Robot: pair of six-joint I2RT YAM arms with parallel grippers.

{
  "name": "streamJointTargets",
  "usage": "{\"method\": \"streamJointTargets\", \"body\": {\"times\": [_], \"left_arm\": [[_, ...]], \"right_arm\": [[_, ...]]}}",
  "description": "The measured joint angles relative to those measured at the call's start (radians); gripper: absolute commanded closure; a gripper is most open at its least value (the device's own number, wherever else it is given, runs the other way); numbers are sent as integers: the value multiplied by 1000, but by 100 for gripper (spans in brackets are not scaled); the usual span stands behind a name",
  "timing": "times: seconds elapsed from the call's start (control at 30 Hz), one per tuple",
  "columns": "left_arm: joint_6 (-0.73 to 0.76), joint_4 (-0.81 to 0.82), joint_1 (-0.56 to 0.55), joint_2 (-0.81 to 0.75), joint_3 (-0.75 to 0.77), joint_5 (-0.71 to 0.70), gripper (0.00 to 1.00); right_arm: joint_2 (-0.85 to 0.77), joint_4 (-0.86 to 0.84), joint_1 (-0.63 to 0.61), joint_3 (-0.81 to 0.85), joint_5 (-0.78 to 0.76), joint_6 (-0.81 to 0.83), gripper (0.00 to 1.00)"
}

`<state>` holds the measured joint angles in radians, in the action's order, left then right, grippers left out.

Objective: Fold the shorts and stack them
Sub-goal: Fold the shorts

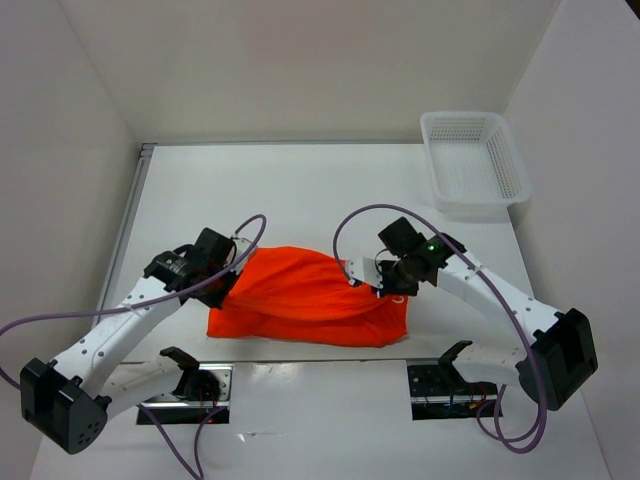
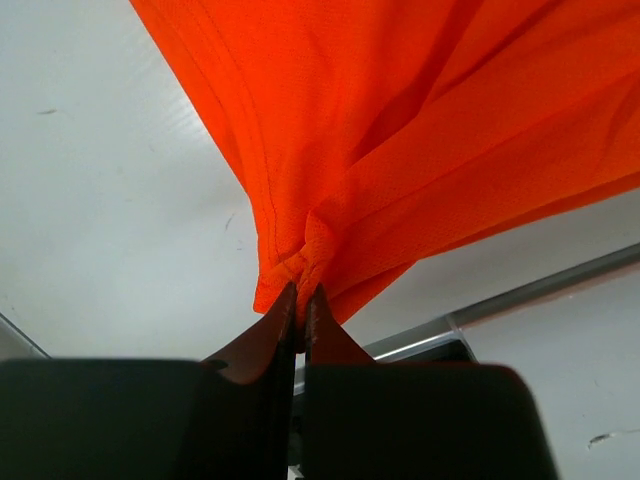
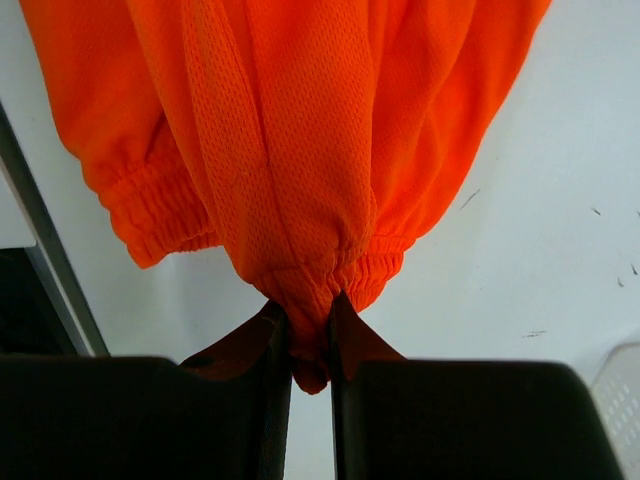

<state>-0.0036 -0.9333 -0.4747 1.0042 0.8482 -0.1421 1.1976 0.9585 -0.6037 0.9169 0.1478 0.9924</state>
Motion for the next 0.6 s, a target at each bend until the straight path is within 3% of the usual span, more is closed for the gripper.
{"method": "streamJointTargets", "body": {"times": [0.23, 0.3, 0.37, 0.4, 0.5, 0.6], "left_arm": [[0, -42, 0, -2, -24, 32, 100], [0, -47, 0, -13, -31, 38, 93], [1, -53, 0, -24, -37, 43, 67], [0, -59, 0, -26, -38, 44, 45], [2, -85, 0, -24, -39, 46, 36], [1, -139, 1, -30, -32, 51, 30]], "right_arm": [[0, 53, -9, -27, 2, 82, 100], [-2, 71, -13, -27, 2, 109, 78], [-10, 92, -39, -27, -3, 132, 51], [-19, 101, -61, -27, -6, 138, 39], [-67, 136, -125, -27, -3, 178, 0], [-125, 208, -151, 8, 5, 203, 0]]}}
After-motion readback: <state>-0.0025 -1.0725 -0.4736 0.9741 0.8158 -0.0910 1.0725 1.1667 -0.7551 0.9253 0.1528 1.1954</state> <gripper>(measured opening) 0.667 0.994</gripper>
